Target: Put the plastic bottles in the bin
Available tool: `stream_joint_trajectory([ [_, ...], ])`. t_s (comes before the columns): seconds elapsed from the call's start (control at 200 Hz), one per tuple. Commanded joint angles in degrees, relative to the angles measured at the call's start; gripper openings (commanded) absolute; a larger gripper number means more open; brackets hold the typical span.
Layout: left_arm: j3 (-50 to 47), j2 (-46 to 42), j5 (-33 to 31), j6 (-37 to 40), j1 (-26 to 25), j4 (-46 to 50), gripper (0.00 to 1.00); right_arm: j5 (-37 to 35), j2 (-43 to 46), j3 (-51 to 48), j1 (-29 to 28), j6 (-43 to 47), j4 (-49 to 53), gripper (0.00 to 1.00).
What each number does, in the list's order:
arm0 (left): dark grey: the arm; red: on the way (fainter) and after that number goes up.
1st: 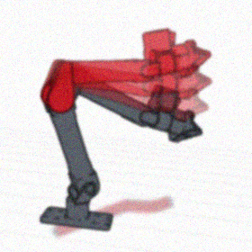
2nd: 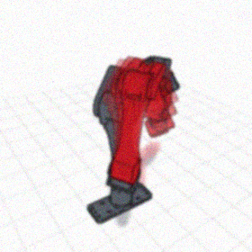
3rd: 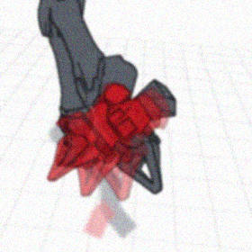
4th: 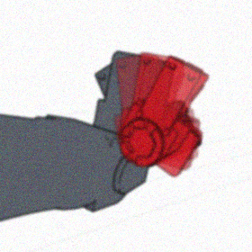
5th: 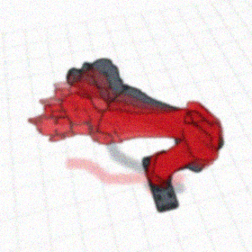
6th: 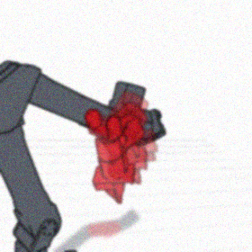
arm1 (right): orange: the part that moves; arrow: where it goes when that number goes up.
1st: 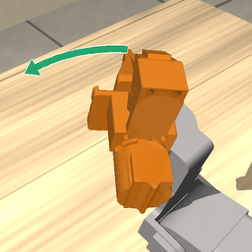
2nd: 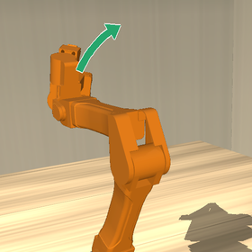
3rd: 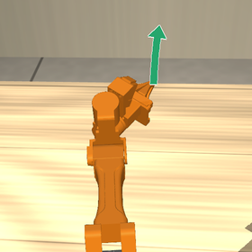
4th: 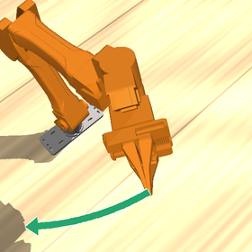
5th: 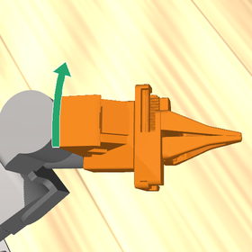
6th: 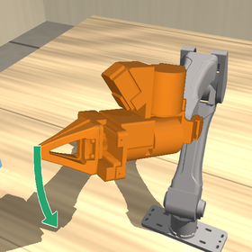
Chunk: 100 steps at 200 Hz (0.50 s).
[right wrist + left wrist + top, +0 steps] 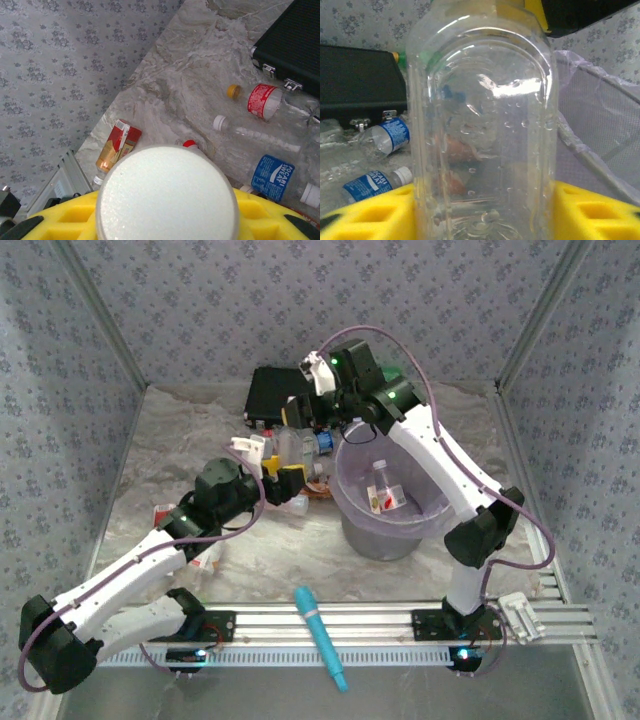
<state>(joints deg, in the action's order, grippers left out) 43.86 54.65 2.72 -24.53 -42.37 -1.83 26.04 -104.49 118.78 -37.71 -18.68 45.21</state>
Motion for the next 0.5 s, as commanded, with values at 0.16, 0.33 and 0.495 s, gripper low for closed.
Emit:
stream_joint_trajectory([
  [0.16,3.16,-5.73,-6.92,0.95,0.02,16.66,0.95,0.09,0.12,6.98,0.86,3.40,1.23,0.28],
  [0.33,8.69,-5.19,-14.45,-3.61,0.02,39.83,0.97,-2.56,1.15,11.56,2.65,5.14,5.47,0.27],
  [0.495,8.82,-4.85,-18.13,-5.29,0.08,49.73,0.98,-4.40,3.74,13.52,5.55,6.90,9.65,0.25],
])
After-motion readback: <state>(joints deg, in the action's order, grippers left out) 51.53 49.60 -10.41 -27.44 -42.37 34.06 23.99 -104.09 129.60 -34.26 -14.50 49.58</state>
